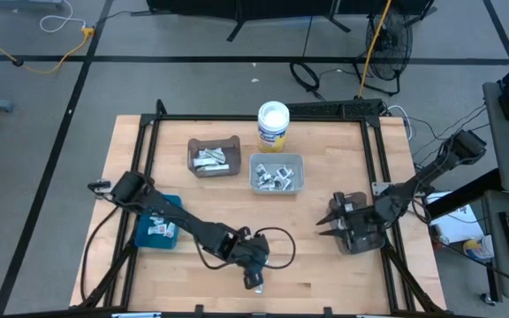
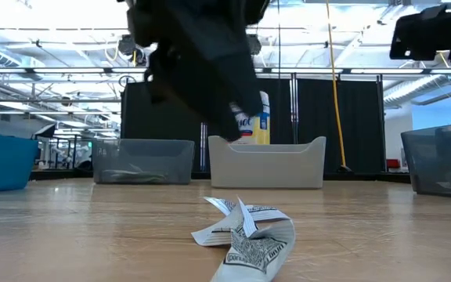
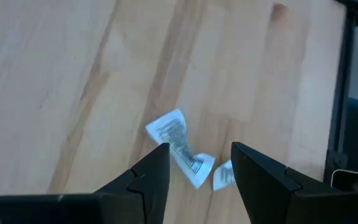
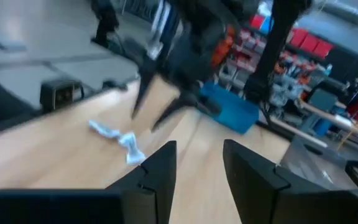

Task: Pick & Place First Aid Supplies
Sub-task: Put the orange ointment pack into the blue bin

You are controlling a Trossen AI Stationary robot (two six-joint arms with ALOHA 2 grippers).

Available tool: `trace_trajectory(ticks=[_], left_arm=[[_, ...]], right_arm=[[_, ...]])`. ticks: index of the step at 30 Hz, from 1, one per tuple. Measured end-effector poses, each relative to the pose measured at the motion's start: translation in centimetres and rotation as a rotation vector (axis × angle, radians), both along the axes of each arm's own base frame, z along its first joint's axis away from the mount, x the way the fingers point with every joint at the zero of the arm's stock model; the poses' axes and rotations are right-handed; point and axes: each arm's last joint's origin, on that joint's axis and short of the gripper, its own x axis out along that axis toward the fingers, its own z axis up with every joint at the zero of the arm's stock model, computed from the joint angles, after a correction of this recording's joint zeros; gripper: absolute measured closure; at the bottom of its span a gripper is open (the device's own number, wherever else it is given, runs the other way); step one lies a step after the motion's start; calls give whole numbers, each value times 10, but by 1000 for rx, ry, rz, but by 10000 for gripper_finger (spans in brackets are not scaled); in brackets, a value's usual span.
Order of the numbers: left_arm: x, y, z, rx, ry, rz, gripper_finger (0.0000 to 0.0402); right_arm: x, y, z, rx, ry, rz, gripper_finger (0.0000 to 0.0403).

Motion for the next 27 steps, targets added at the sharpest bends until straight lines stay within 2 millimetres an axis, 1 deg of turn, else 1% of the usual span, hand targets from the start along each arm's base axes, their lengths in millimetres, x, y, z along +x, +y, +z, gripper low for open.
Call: trace_trajectory(ticks=[4,11,13,15,19,23,27], left_arm=[[3,3,-9,-44,48,41,227],[4,0,-24,-59,93,10,226],[3,1,-30,-46,122,10,226],[4,1,-31,-48,119,9,226],[5,0,-30,-52,105,9,226],[5,-1,-30,-52,104,6,226],[8,-4,-40,-64,108,-25,210]], right_arm=[[-6,-4,-5,21,-52,-1,261],[-8,-5,-2,52,-95,4,210],[-9,-5,-1,61,-107,4,199],[-9,-5,-1,61,-108,4,191],[-8,-5,0,66,-114,4,182],[-9,-5,0,78,-112,4,182],[-8,-5,0,83,-110,4,182]])
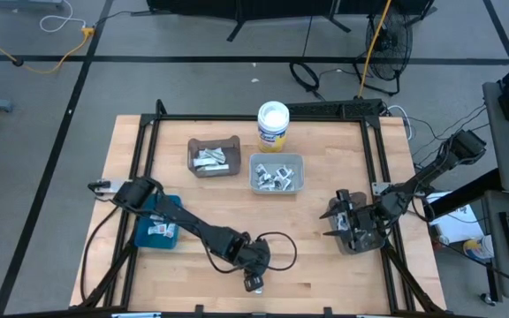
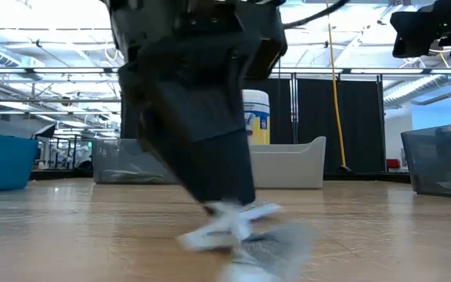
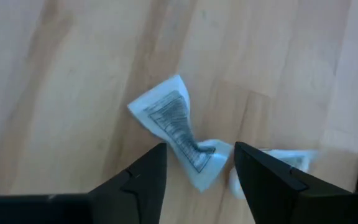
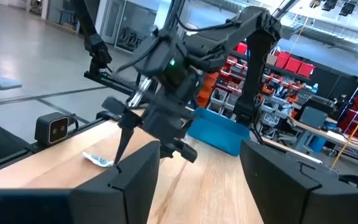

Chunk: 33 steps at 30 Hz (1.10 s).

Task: Pick & Place First Aid Supplies
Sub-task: Put the orange ointment pack into the blue bin

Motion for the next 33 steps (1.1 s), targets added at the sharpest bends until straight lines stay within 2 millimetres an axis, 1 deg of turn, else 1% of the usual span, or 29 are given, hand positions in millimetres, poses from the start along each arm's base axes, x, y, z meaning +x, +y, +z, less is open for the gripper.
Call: trace_trajectory(ticks=[5,7,10,13,19,27,33], left_arm=[[5,2,-9,-29,8,-1,175],[6,4,-9,-31,10,7,164],[7,6,-9,-33,13,12,155],[7,7,-10,-25,22,11,157],[2,10,-13,28,72,21,190],[-3,15,-16,107,116,51,260],[-5,17,-17,124,138,52,309]], right_arm=[[0,0,-1,-2,7,1,179],[0,0,-1,-4,13,1,180],[0,0,-1,1,13,1,181],[0,0,-1,1,13,1,181],[0,0,-1,2,13,2,180],[0,0,-1,1,14,2,183],[0,0,-1,1,14,2,182]])
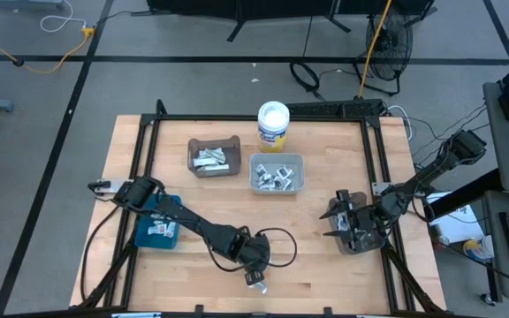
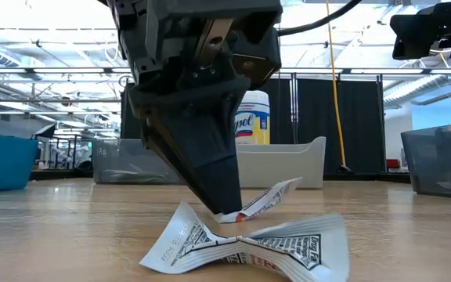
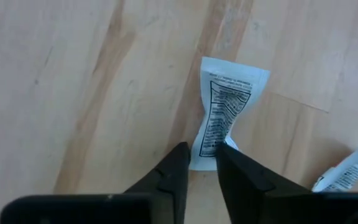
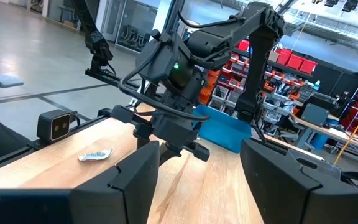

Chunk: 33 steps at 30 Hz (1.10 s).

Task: Pick & Place First Aid Supplies
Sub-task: Put the orange ointment pack into the blue bin

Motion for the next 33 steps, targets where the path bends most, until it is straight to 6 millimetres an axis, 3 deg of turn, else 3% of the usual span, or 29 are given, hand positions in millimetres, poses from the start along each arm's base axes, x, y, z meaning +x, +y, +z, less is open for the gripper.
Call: trace_trajectory(ticks=[12,22,33], left_arm=[[-3,2,-1,39,21,-46,396],[-8,5,9,98,20,-58,400],[-44,22,50,286,183,38,400]], right_arm=[[0,0,0,0,0,0,187],[0,0,0,0,1,0,190],[0,0,-1,3,14,0,190]])
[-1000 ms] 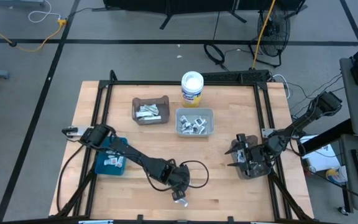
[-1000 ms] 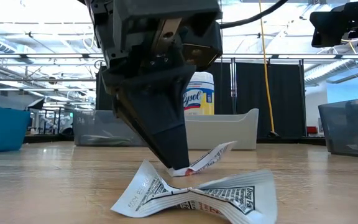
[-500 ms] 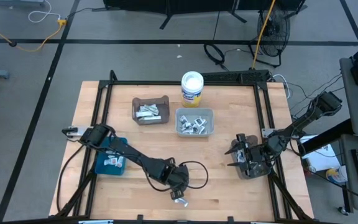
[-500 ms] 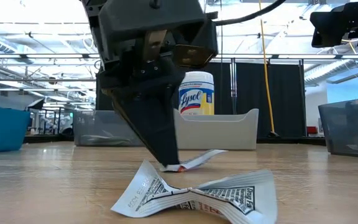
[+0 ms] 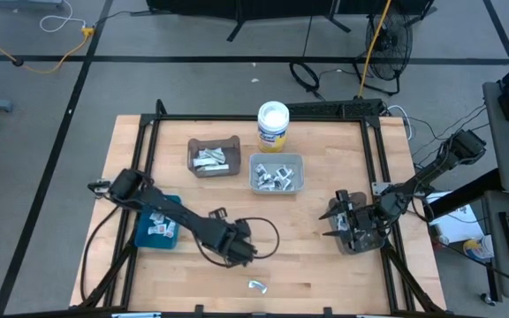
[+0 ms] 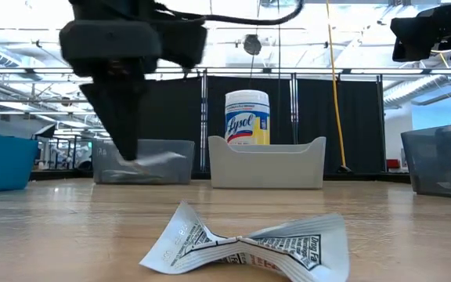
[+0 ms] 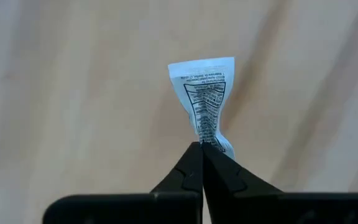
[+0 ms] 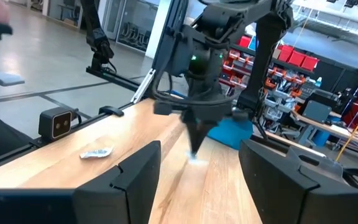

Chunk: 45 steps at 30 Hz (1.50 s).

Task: Pick & Place First Aid Supplies
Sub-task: Put the orange ointment pack into the blue bin

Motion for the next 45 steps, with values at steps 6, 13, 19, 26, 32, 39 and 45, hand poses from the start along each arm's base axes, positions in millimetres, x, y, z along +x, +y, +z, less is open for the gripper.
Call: trace_trajectory(ticks=[6,13,19,26,32,39,45], left_arm=[[-28,7,26,77,115,81,400],[-66,6,54,183,250,197,400],[-94,-4,76,171,183,243,400],[-137,-4,79,152,163,357,400],[-177,1,62,121,212,471,400],[-207,6,44,14,108,525,400],[-218,8,37,4,87,557,400]], right_arm=[[0,0,0,0,0,0,190],[0,0,0,0,1,-1,191],[0,0,0,12,4,-1,191],[0,0,0,17,6,-1,191],[0,0,0,40,12,1,190],[0,0,0,64,19,2,190],[0,0,0,65,19,3,190]])
